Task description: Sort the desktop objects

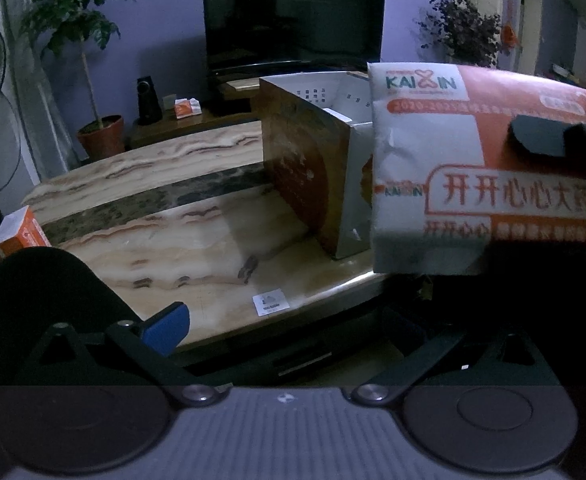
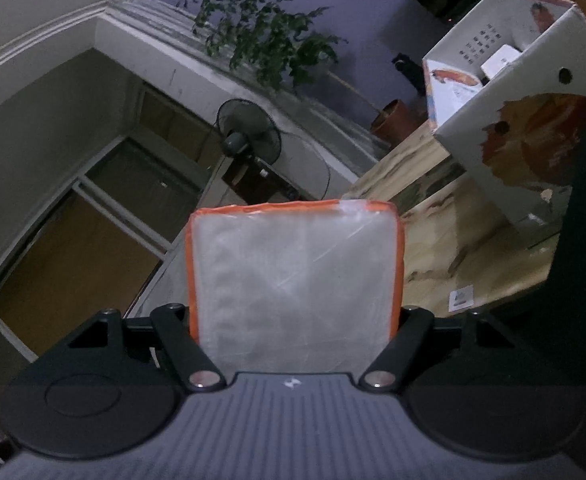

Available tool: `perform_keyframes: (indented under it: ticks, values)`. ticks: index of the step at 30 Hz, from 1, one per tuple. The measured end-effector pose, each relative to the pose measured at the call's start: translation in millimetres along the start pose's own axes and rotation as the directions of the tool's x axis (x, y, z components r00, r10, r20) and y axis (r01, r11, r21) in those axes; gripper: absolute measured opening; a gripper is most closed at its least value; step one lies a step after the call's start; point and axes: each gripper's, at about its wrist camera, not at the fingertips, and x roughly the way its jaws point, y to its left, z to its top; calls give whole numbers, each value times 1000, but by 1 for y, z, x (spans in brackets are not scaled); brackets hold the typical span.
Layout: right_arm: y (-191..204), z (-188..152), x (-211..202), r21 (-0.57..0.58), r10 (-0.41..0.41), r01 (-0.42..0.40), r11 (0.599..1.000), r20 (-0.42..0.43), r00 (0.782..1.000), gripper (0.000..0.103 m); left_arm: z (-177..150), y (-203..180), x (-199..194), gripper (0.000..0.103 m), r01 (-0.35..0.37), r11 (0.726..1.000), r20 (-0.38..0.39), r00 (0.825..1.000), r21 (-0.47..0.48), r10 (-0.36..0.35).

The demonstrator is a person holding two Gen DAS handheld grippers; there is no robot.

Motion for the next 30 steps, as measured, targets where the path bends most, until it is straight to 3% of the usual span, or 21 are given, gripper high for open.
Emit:
perform_keyframes:
  ticks: [30]
  values:
    - [10,-6,6,-64,7,-11,998,-56,998,75,3,7,0,102,-32,998,-1,999,-47,32]
